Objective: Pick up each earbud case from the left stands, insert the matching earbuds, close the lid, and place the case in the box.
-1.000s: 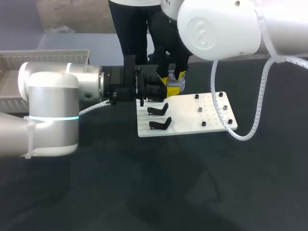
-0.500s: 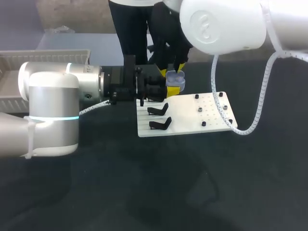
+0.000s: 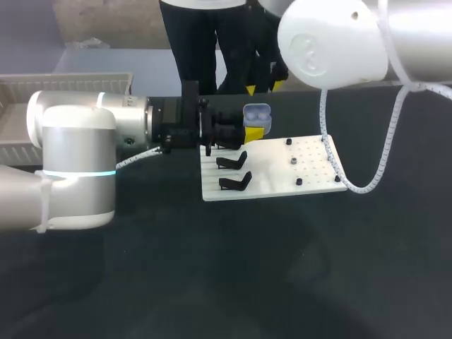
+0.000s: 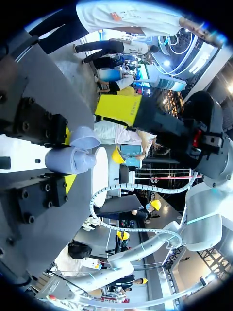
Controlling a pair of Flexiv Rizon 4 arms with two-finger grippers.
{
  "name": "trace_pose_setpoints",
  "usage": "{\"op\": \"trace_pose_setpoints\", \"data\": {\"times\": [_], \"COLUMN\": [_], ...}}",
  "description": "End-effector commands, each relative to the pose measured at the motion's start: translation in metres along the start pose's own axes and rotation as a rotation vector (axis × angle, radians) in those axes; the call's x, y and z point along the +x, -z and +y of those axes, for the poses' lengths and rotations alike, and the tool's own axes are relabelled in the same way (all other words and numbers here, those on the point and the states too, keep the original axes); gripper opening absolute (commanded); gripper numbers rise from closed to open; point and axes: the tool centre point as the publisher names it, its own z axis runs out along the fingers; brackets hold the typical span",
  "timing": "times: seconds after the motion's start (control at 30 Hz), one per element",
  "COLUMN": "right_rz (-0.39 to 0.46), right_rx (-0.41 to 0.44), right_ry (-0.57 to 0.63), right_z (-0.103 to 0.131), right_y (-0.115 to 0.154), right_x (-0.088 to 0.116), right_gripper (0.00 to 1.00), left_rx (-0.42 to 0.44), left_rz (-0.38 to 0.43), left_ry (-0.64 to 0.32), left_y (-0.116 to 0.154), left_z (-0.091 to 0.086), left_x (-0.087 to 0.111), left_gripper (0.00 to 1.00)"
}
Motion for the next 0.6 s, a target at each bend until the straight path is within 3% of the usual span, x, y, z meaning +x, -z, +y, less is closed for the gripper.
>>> {"op": "trace_pose_setpoints", "data": {"times": [0.03, 0.6], "right_rz": [0.042, 0.062], "right_rx": [0.001, 0.015], "right_ry": [-0.012, -0.041], "right_z": [-0.003, 0.000], "right_y": [-0.015, -0.003], "right_x": [-0.010, 0.038], "right_gripper": [0.41, 0.39], "left_rx": [-0.009, -0.009], "left_rz": [-0.007, -0.007], "left_ry": [-0.005, -0.005], "left_y": [0.000, 0.000], "left_z": [-0.002, -0.002], "left_x": [0.001, 0.001], "left_gripper": [0.00, 0.00]}}
